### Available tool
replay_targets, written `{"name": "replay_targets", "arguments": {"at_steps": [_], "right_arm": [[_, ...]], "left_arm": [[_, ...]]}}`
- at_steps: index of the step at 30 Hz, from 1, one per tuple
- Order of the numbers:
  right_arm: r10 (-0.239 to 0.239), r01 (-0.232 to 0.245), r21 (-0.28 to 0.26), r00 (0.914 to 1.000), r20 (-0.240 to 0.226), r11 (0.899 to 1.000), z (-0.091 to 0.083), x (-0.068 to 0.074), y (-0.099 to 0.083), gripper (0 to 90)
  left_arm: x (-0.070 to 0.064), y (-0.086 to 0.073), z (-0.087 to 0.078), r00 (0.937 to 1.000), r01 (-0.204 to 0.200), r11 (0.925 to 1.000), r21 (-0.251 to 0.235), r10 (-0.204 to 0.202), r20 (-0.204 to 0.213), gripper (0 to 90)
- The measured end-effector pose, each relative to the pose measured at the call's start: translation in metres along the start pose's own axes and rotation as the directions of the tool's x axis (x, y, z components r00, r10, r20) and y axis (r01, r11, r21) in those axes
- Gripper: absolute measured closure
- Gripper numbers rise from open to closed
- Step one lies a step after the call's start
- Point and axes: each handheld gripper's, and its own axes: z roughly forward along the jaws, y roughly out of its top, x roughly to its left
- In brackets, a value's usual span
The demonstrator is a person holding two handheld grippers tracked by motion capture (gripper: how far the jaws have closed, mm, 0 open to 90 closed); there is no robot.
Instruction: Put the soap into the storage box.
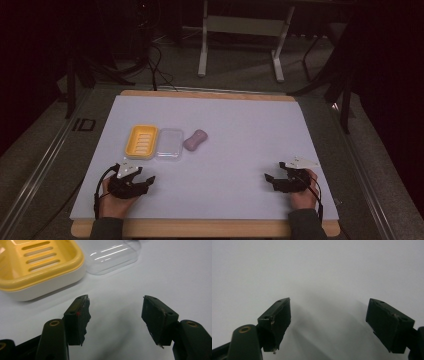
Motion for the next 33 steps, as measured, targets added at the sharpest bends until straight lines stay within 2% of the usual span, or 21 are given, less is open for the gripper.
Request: {"name": "replay_targets", "arguments": {"at_steps": [2,7,17,28,31,33], "right_arm": [[0.000,0.000,-0.017,1.0000,-0.001,1.000,-0.001,0.000,-0.001,19.7],[-0.013,0.013,-0.055,0.9999,0.002,0.998,-0.005,0.001,-0.002,21.2],[-0.016,0.016,-0.066,0.9999,0.004,0.998,-0.006,0.002,-0.003,23.2],[-0.025,0.026,-0.076,0.9996,0.014,0.997,-0.007,0.003,-0.003,22.0],[-0.025,0.026,-0.076,0.9996,0.016,0.997,-0.007,0.003,-0.003,21.6],[-0.024,0.025,-0.076,0.9996,0.015,0.997,-0.007,0.003,-0.003,21.4]], "left_arm": [[-0.001,0.000,0.001,0.9999,0.011,0.9999,0.012,-0.010,-0.007,40.4],[-0.004,0.004,0.002,1.0000,-0.003,0.9993,0.038,0.003,-0.004,40.9],[-0.005,0.014,-0.005,0.9997,-0.019,0.9983,0.055,0.019,-0.011,41.6],[-0.003,0.029,-0.013,0.9992,-0.034,0.9985,0.043,0.035,-0.018,41.0],[-0.005,0.033,-0.013,0.9990,-0.042,0.9982,0.044,0.042,-0.013,40.8],[-0.006,0.039,-0.012,0.9980,-0.061,0.9969,0.051,0.061,-0.015,40.7]]}}
